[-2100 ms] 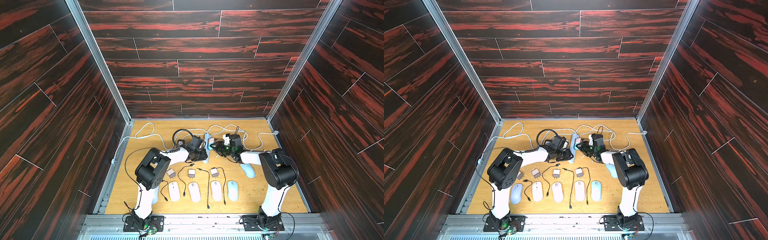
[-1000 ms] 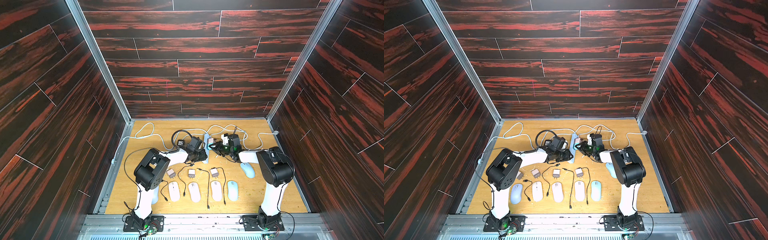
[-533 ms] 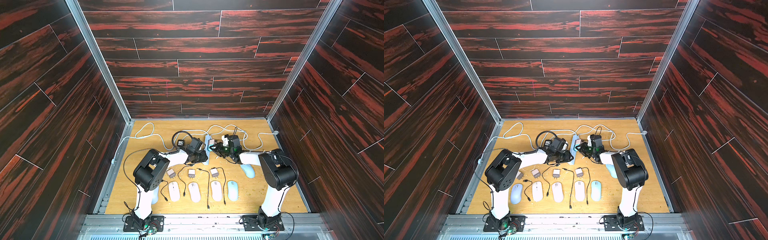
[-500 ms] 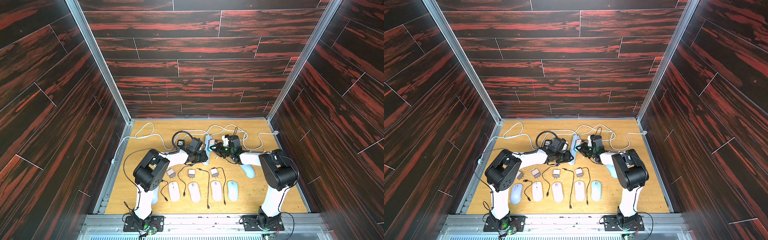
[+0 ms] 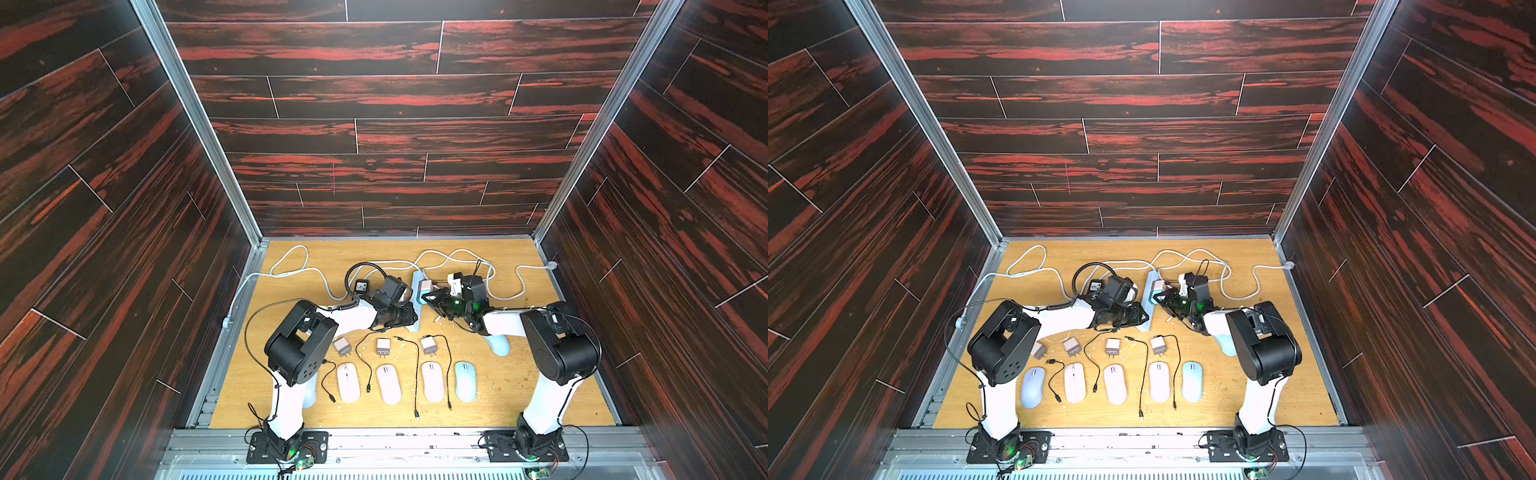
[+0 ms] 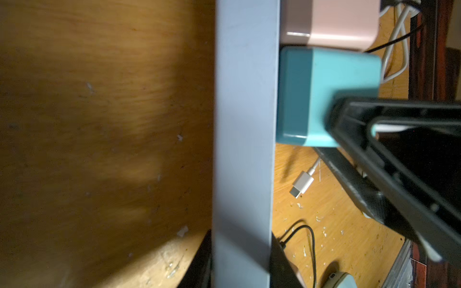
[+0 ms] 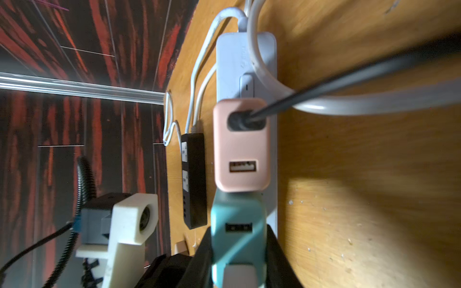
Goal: Unplug the wireless mouse
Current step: Remove the plug from the socket.
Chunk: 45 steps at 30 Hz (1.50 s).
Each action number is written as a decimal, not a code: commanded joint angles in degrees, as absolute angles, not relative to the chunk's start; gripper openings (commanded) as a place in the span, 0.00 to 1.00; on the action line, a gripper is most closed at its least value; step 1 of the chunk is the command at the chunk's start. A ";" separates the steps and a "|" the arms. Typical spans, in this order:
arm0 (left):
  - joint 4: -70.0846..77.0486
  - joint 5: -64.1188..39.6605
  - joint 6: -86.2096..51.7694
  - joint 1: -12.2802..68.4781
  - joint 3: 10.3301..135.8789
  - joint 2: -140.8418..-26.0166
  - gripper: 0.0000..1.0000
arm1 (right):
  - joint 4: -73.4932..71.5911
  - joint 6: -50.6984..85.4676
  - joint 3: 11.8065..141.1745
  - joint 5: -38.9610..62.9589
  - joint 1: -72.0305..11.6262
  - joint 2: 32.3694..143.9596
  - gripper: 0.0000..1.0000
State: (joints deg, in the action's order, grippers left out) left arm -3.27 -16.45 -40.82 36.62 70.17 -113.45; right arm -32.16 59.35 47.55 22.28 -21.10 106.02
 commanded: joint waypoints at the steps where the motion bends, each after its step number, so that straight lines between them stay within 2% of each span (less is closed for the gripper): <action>1: -8.53 -6.55 -45.00 33.50 69.03 -113.95 0.00 | -30.45 60.59 49.41 23.30 -21.55 103.83 0.00; 4: -8.70 -6.15 -45.51 33.40 69.17 -114.00 0.00 | -19.90 55.56 51.33 15.72 -22.32 101.53 0.00; 7: -8.50 -6.13 -45.81 33.40 69.33 -114.12 0.00 | -18.02 54.18 51.28 15.26 -22.32 99.96 0.00; 12: -8.79 -6.40 -45.88 33.40 69.87 -115.00 0.00 | -23.49 54.33 50.89 22.31 -22.39 99.99 0.00; 16: -8.95 -6.46 -45.99 33.40 70.22 -115.29 0.00 | -15.18 55.93 51.00 14.34 -22.28 98.67 0.00; 18: -9.02 -6.42 -46.04 33.40 70.27 -115.16 0.00 | -20.03 56.62 49.27 17.04 -21.84 98.85 0.00; 21: -9.24 -6.45 -45.81 33.34 70.54 -115.38 0.00 | -33.96 59.58 47.37 27.01 -21.45 100.87 0.00; 23: -9.48 -6.49 -45.81 33.32 70.75 -115.53 0.00 | -36.24 60.86 47.53 28.04 -21.62 101.47 0.00; 27: -9.56 -6.41 -45.87 33.30 71.15 -115.73 0.00 | -16.72 56.73 51.56 16.28 -22.14 99.04 0.00; 29: -9.55 -6.32 -45.90 33.31 71.06 -115.67 0.00 | -13.32 55.21 51.96 14.20 -22.31 98.36 0.00; 35: -9.51 -6.24 -45.88 33.25 70.85 -116.02 0.00 | -28.46 57.06 48.54 26.09 -22.23 99.76 0.00; 40: -9.45 -5.98 -46.08 33.26 70.54 -115.76 0.00 | -11.92 55.96 50.65 13.33 -22.68 98.59 0.00; 42: -9.43 -5.98 -46.14 33.21 70.41 -115.58 0.00 | -16.87 55.36 49.13 16.06 -22.44 98.26 0.00; 45: -9.49 -5.93 -46.06 33.18 70.36 -115.78 0.00 | -30.03 57.11 47.16 26.45 -22.16 99.23 0.00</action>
